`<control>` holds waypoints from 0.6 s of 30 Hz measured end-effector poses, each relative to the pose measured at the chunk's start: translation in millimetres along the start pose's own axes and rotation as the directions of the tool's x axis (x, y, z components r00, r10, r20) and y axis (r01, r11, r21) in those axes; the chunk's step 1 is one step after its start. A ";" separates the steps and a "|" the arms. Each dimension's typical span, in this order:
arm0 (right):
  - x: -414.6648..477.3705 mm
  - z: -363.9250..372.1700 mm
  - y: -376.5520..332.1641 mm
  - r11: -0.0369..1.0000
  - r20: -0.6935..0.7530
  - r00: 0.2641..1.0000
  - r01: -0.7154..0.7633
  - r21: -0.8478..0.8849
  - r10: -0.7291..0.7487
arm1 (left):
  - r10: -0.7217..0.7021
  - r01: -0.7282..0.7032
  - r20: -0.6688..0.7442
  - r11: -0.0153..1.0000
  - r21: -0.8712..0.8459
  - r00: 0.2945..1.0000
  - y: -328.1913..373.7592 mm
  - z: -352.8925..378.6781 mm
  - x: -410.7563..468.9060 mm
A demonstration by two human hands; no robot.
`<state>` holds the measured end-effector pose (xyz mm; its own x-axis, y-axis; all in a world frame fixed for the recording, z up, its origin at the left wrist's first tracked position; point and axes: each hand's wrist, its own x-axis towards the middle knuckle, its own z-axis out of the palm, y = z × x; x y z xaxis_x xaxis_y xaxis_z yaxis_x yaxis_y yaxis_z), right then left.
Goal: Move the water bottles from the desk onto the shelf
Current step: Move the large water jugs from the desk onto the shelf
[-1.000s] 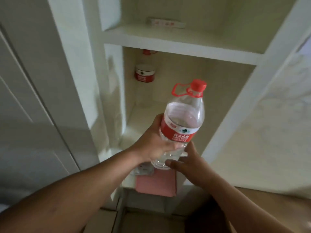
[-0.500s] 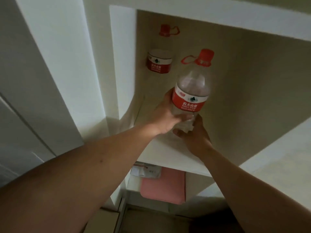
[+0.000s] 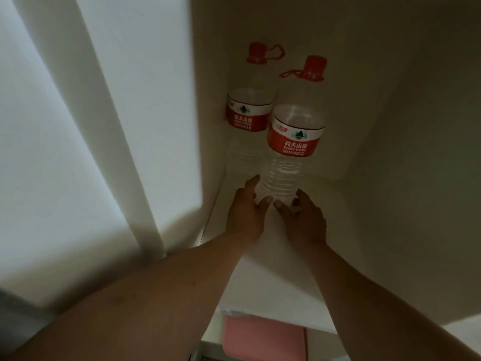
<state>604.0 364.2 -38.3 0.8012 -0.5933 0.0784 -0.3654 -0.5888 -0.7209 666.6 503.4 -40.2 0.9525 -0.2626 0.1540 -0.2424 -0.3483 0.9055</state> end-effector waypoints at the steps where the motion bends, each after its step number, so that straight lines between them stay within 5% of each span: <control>1: 8.4 1.2 0.3 1.000 -0.002 1.000 0.003 -0.014 -0.003 | -0.008 0.008 0.012 1.000 0.007 1.000 1.0 0.7 9.3; 7: 38.9 3.8 1.1 0.999 0.001 1.000 -0.020 -0.042 0.020 | -0.070 0.073 -0.026 0.985 0.159 0.997 -6.4 12.3 40.7; 13: 55.9 6.0 -0.8 0.987 0.021 0.998 -0.061 -0.146 0.065 | 0.154 -0.153 0.023 0.940 0.306 0.988 -5.2 13.7 31.7; 18: 65.1 3.2 -6.2 0.949 0.051 0.995 -0.067 -0.308 0.087 | 0.181 -0.183 0.039 0.911 0.371 0.983 -6.5 13.2 32.8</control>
<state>659.8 330.9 -30.9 0.7898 -0.6131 -0.0200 -0.5464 -0.6883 -0.4772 696.9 485.2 -46.3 0.8850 -0.3560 0.3002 -0.4629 -0.6027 0.6500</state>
